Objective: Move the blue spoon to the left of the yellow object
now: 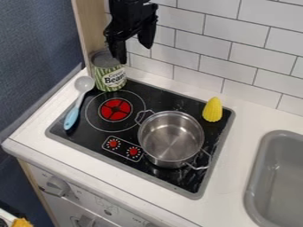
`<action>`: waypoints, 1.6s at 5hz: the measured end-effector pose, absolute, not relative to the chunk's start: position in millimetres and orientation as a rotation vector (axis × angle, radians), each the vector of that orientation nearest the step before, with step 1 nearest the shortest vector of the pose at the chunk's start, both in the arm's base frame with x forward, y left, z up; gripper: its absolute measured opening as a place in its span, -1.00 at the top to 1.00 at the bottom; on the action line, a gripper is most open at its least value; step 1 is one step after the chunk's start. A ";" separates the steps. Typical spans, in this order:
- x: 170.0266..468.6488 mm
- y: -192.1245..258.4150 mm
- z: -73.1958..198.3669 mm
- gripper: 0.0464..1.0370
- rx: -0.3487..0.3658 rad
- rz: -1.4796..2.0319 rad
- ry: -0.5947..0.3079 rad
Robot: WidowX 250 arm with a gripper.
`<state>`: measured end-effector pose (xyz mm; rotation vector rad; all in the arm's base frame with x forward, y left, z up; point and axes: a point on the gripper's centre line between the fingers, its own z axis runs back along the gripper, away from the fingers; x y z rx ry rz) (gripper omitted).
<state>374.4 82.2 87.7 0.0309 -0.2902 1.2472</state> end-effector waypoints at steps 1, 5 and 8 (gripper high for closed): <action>372.8 79.4 75.0 -0.93 0.035 1.234 -0.247; 315.7 109.8 48.1 -0.93 0.075 0.907 0.022; 277.1 132.0 24.3 -0.93 0.203 0.732 -0.011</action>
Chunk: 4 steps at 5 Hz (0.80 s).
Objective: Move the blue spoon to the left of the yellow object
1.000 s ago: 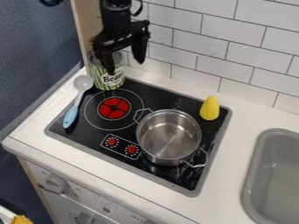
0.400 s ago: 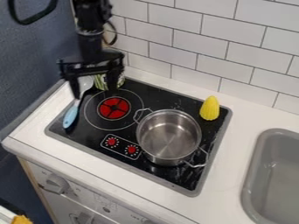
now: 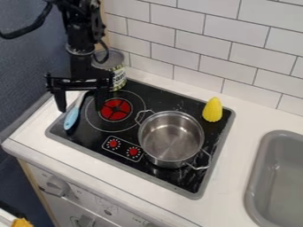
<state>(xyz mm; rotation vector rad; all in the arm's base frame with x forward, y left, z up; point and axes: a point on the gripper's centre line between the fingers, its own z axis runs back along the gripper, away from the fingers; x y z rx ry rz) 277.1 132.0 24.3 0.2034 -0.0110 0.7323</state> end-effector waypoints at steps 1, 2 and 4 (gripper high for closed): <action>281.7 136.3 17.0 -0.93 0.207 0.713 -0.040; 281.8 142.0 5.8 -0.93 0.196 0.724 -0.042; 280.6 156.4 -8.6 -0.82 0.204 0.742 -0.019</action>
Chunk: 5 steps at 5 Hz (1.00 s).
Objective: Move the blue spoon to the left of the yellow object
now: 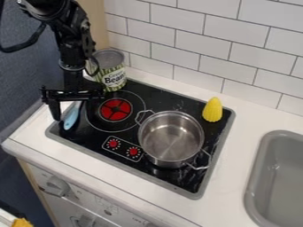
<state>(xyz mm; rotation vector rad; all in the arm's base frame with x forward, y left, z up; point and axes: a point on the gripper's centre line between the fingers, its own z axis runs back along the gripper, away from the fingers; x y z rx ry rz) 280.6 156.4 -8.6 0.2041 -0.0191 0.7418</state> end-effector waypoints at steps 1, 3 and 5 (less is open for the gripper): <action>283.1 154.8 -10.4 -0.24 0.175 0.724 -0.025; 285.1 151.8 -12.4 0.44 0.152 0.698 -0.027; 269.9 139.5 -2.3 0.44 0.051 0.824 -0.058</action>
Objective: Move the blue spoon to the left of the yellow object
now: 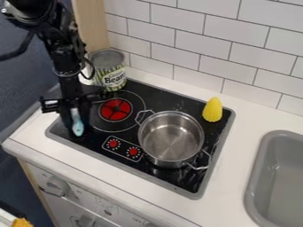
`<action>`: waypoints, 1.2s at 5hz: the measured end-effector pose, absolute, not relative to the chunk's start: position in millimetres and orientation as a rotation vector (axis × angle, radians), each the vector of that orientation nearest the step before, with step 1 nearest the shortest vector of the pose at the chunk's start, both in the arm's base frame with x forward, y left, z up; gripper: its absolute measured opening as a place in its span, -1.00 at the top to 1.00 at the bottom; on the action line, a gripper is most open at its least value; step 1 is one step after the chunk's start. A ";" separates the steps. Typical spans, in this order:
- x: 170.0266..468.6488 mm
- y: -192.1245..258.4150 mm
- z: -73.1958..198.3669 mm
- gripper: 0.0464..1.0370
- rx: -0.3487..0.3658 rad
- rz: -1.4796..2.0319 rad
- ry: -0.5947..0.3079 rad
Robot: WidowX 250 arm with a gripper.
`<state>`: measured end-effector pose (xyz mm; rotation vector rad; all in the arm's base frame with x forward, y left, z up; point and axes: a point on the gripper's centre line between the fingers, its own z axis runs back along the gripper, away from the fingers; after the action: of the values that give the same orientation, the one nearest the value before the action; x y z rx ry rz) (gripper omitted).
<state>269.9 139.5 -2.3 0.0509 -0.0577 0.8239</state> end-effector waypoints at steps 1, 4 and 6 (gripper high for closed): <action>267.4 129.4 23.5 0.44 0.021 0.916 -0.109; 283.9 56.7 67.4 0.44 -0.068 1.191 -0.162; 320.3 15.0 83.2 0.44 -0.154 1.419 -0.154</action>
<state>320.3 15.0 83.2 -0.1537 -0.1542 1.4189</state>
